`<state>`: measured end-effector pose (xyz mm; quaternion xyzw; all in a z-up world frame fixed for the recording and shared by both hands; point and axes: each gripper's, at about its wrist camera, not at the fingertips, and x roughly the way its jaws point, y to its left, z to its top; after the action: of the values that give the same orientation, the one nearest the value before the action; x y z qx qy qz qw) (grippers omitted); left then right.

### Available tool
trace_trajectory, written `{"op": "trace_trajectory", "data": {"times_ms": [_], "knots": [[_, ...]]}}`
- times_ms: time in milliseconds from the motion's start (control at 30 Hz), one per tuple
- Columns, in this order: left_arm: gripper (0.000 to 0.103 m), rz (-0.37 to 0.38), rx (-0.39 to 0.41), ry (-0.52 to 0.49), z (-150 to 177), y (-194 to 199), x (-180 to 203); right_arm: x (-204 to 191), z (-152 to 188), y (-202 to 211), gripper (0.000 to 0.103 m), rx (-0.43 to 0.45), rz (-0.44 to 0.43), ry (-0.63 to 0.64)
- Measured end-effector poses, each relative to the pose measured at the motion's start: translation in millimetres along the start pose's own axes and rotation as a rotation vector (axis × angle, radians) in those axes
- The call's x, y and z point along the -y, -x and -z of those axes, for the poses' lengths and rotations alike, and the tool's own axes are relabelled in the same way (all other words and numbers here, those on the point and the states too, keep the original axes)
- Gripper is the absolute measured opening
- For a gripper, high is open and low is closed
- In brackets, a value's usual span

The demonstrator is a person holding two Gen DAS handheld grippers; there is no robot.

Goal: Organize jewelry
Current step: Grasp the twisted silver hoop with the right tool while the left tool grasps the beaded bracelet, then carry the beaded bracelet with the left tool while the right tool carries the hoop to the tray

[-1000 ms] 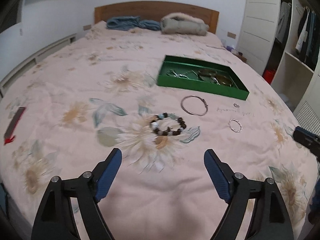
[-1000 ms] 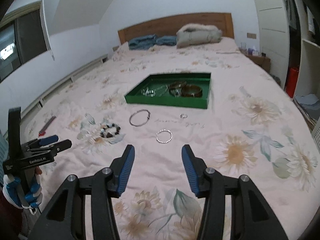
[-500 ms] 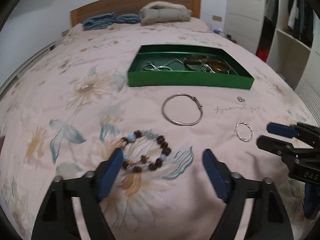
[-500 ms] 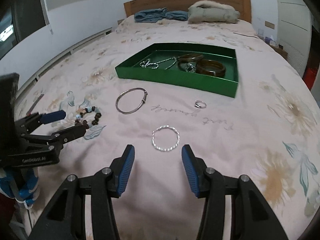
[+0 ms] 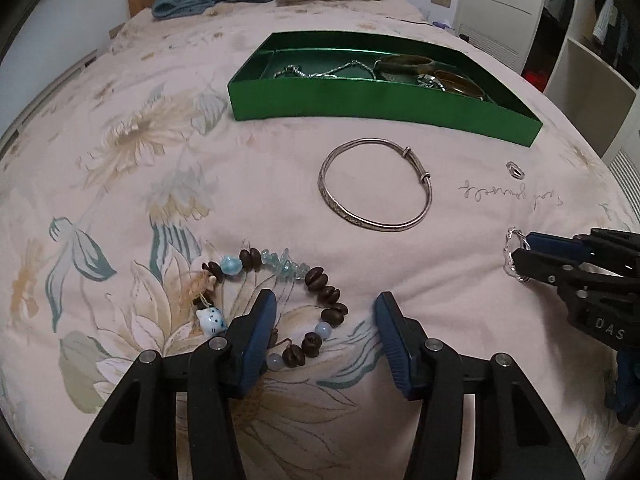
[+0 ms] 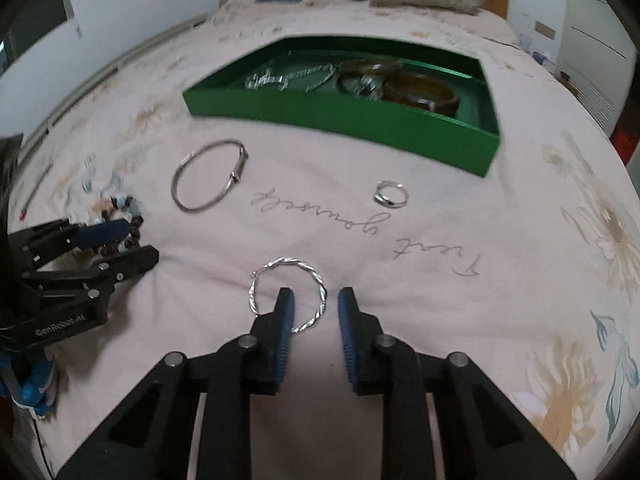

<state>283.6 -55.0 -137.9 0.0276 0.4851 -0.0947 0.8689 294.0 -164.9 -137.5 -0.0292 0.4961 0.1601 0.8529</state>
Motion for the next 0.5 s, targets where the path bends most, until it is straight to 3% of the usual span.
{"op": "trace_trajectory", "data": {"times_ms": [200, 300, 433, 500], "knots": [[0.051, 0.07, -0.011, 0.055, -1.0, -5.7, -11.0, 7.1, -10.3, -17.4, 0.021, -0.063, -0.035, -0.001], [0.045, 0.084, -0.013, 0.07, -1.7, -5.0, -13.2, 11.5, -13.1, -19.5, 0.013, -0.054, -0.047, -0.033], [0.013, 0.106, -0.018, 0.111, 1.2, 2.1, -18.1, 9.8, -6.6, -11.3, 0.004, -0.005, -0.025, -0.059], [0.01, 0.12, -0.013, 0.134, 4.9, 9.1, -22.0, 9.6, -2.1, -3.4, 0.004, 0.023, -0.026, -0.077]]}}
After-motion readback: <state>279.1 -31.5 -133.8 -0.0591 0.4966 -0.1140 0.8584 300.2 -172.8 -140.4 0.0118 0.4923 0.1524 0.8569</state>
